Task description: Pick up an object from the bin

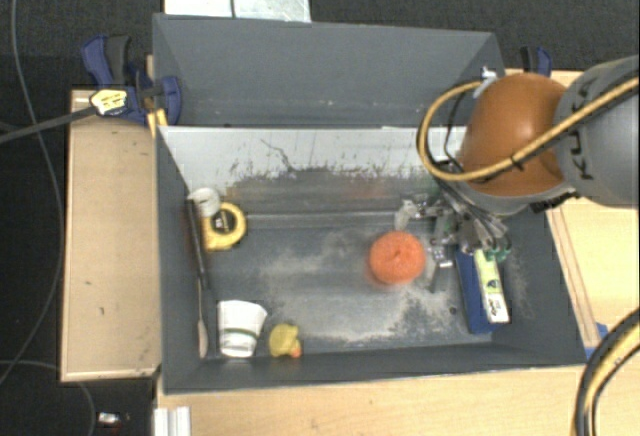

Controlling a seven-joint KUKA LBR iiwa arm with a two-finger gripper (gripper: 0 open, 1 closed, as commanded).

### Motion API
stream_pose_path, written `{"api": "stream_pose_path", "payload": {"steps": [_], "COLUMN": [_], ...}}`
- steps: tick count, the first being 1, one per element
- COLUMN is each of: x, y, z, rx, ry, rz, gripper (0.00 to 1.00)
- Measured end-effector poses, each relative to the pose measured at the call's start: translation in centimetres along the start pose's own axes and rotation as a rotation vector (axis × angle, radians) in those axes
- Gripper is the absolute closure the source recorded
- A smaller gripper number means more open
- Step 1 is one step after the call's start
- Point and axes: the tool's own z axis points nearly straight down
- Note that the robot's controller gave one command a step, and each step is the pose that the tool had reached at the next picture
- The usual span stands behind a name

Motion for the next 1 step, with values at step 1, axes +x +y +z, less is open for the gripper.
{"api": "stream_pose_path", "payload": {"steps": [1], "x": [-0.63], "y": [1.15], "z": [-0.67], "rx": [0.0], "ry": [-0.005], "rz": [-0.017], "gripper": [0.0]}}
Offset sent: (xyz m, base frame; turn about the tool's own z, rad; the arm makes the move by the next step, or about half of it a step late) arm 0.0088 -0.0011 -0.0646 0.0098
